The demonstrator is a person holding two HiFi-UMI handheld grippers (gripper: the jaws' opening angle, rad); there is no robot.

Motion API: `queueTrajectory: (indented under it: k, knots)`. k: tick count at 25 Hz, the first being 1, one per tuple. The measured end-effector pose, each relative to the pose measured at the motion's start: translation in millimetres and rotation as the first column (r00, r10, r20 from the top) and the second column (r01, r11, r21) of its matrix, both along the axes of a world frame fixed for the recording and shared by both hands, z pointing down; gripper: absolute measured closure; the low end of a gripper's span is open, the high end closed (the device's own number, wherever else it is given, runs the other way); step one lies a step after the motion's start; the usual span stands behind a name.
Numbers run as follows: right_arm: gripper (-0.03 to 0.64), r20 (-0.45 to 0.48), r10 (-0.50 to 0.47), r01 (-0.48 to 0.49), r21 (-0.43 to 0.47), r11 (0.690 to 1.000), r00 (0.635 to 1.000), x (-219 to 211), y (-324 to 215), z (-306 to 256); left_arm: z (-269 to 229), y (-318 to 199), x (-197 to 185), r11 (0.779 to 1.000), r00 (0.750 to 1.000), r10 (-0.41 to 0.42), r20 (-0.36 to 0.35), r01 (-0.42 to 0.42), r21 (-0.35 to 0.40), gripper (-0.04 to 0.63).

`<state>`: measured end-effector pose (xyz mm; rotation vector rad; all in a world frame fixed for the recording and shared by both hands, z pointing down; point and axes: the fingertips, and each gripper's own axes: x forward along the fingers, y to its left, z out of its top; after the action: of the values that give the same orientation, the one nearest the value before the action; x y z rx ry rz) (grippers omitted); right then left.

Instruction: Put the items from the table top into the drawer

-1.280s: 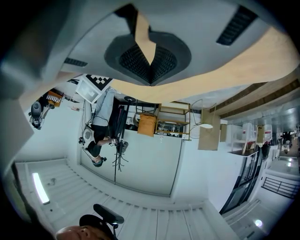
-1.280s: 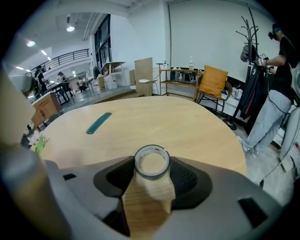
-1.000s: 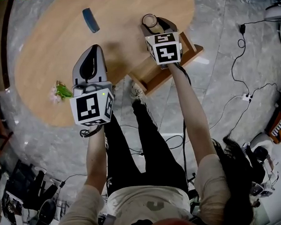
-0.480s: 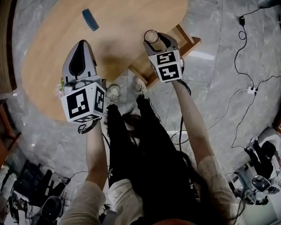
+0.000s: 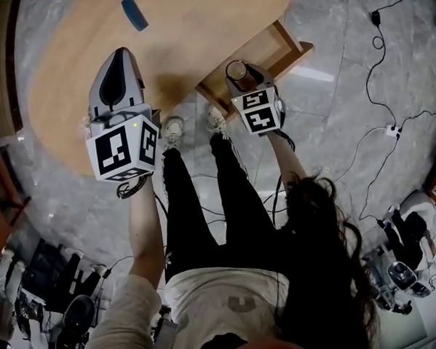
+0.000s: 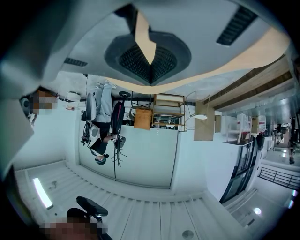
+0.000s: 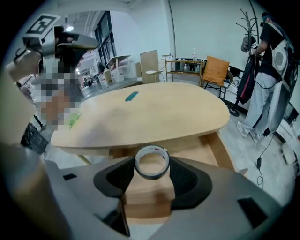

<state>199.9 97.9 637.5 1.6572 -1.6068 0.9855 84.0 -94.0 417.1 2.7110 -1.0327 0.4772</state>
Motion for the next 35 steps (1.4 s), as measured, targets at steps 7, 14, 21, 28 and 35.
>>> queueTrajectory:
  k: [7,14,21,28,35]
  knots:
    - [0.371,-0.002,-0.131,0.13,-0.109,0.986,0.991,-29.1,11.4,41.2,6.0,8.0,8.3,0.999,0.999,0.037,-0.002,-0.037,-0.012,0.589]
    - [0.371,-0.02,-0.271,0.262,-0.207,0.943,0.962,-39.5,8.0,72.2,9.5,11.9,1.8,0.999,1.0,0.028,0.004,-0.028,-0.019,0.589]
    - [0.371,-0.028,-0.33,0.311,-0.266,0.913,0.944,-42.8,3.5,96.4,23.0,13.8,-16.1,0.999,1.0,0.003,0.018,-0.003,-0.034,0.589]
    - [0.342,-0.014,-0.241,0.227,-0.287,0.93,0.97,-40.2,5.6,108.9,24.0,11.3,-23.2,0.999,1.0,-0.003,0.019,0.003,-0.035,0.589]
    - [0.281,-0.005,-0.213,0.205,-0.251,0.946,0.977,-36.9,2.9,95.3,22.3,7.3,-22.0,0.999,1.0,-0.006,0.012,0.007,-0.038,0.589]
